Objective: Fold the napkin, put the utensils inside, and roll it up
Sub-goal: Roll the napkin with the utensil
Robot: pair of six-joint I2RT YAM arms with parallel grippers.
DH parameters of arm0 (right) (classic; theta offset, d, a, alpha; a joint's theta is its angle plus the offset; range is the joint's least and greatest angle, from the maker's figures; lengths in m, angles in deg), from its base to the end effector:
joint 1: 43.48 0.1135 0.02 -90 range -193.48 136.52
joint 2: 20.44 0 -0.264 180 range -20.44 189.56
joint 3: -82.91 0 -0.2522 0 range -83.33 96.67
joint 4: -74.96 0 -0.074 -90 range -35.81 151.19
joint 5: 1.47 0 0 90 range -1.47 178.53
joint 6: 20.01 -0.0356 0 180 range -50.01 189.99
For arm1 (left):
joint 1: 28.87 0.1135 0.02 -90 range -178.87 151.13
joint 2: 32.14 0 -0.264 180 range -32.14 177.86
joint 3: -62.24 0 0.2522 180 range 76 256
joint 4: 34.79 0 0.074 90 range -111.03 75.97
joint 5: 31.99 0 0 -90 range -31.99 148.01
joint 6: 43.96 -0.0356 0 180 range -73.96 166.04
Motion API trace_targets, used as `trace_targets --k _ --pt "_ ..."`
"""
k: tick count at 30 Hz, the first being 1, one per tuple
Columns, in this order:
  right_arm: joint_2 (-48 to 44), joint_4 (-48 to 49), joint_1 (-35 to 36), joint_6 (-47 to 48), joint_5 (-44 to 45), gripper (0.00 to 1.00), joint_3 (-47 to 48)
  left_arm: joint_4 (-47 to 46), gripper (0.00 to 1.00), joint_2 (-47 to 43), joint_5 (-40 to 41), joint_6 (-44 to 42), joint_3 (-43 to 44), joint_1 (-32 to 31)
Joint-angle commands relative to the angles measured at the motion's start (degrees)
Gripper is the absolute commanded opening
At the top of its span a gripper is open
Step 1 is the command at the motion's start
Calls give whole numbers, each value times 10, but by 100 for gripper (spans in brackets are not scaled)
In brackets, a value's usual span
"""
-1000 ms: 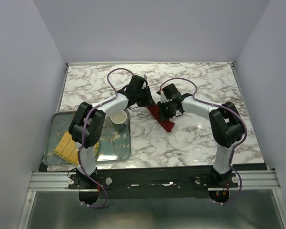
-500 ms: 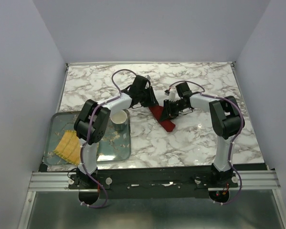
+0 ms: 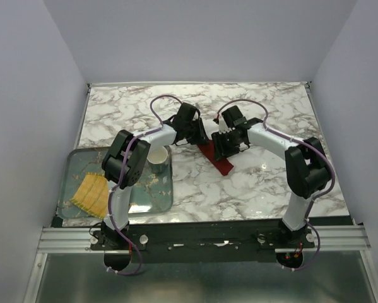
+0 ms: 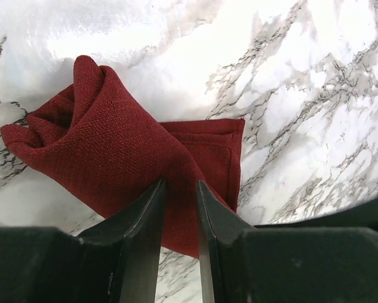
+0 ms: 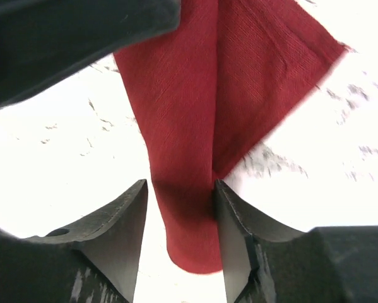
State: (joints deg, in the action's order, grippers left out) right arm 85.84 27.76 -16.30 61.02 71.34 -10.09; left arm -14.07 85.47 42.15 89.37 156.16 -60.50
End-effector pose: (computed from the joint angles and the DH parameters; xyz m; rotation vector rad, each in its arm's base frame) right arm 0.3289 0.1807 0.1846 -0.5276 2.7380 0.5805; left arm 0.3786 -0.2446 0.1704 -0.1099 2.5178 -0.9215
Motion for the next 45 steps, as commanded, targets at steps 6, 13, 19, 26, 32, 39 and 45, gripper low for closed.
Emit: trace_targets --k 6,13,19,26,32,39,45 --pt "-49 -85 84 -4 245 56 52 -8 34 3 7 -4 -11 0" --pt "-15 -65 106 -5 187 49 69 -11 34 4 8 0 -12 1" --pt "17 -44 106 2 200 49 64 -6 34 3 7 -3 -11 0" --pt "30 -11 107 20 244 53 27 -9 34 4 3 -1 -9 0" --pt "42 20 114 20 284 54 2 -5 34 3 -6 2 -4 1" --pt "60 30 118 1 350 52 -9 6 37 -18 -9 -1 2 1" --pt "54 41 118 -10 364 36 -24 28 40 -41 1 -15 16 5"
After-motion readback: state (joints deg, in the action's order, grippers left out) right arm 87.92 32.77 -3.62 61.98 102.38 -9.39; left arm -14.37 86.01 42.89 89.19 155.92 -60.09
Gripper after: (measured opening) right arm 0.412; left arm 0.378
